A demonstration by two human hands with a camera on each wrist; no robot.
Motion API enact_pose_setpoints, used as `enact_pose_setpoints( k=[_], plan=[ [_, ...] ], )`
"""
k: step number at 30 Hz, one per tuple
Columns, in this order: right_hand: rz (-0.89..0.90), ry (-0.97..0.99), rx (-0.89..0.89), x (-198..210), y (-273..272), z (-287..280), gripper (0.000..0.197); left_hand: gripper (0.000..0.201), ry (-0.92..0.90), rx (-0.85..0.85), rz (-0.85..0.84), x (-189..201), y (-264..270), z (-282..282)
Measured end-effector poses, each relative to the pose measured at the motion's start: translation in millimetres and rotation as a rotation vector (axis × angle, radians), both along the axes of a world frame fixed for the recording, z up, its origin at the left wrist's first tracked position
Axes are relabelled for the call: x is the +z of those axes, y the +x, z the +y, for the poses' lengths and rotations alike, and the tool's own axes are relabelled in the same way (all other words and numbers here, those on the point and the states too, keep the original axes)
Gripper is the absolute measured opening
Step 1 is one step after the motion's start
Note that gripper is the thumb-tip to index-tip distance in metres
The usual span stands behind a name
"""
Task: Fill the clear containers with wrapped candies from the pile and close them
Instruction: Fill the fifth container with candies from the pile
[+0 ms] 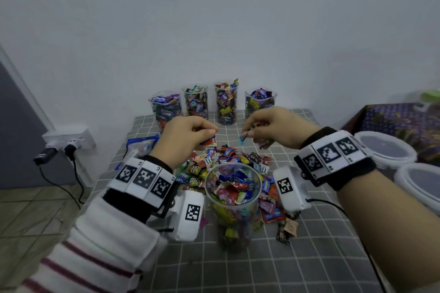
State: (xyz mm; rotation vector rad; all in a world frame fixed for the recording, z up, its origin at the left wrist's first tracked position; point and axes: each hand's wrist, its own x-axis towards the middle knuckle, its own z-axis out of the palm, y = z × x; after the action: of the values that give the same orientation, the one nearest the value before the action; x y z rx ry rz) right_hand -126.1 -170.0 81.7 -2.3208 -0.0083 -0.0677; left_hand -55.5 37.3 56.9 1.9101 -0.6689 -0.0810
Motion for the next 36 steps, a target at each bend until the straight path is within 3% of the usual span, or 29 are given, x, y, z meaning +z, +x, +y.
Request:
enact_pose_setpoints(
  k=[6, 13, 22, 29, 33, 36],
  plan=[
    [-0.072, 0.043, 0.149, 24.4, -30.7, 16.6, 0.008, 0.020, -0.054, 0.016, 0.030, -1.3, -8.4, 6.3],
    [0.068, -0.071, 0.340, 21.9, -42.0, 40.8, 0.013, 0.021, -0.095, 0.014, 0.045, -6.6, -14.4, 6.9],
    [0.026, -0.202, 0.297, 8.6, -44.6, 50.9, 0.022, 0.021, -0.114, 0.000, 0.050, -2.3, -23.7, 12.7],
    [-0.156, -0.023, 0.132, -6.1, -60.5, 42.9, 0.022, 0.023, -0.127, -0.017, 0.029, 0.0, -32.0, 13.3],
    [-0.087, 0.253, 0.064, -35.4, -68.5, 37.3, 0.067, 0.022, -0.149, -0.040, 0.031, 4.5, -40.0, 11.3],
    [-0.006, 0.453, 0.116, -56.5, -73.9, 41.4, 0.081, 0.021, -0.169, -0.077, 0.019, 9.5, -49.0, 8.1]
  ],
)
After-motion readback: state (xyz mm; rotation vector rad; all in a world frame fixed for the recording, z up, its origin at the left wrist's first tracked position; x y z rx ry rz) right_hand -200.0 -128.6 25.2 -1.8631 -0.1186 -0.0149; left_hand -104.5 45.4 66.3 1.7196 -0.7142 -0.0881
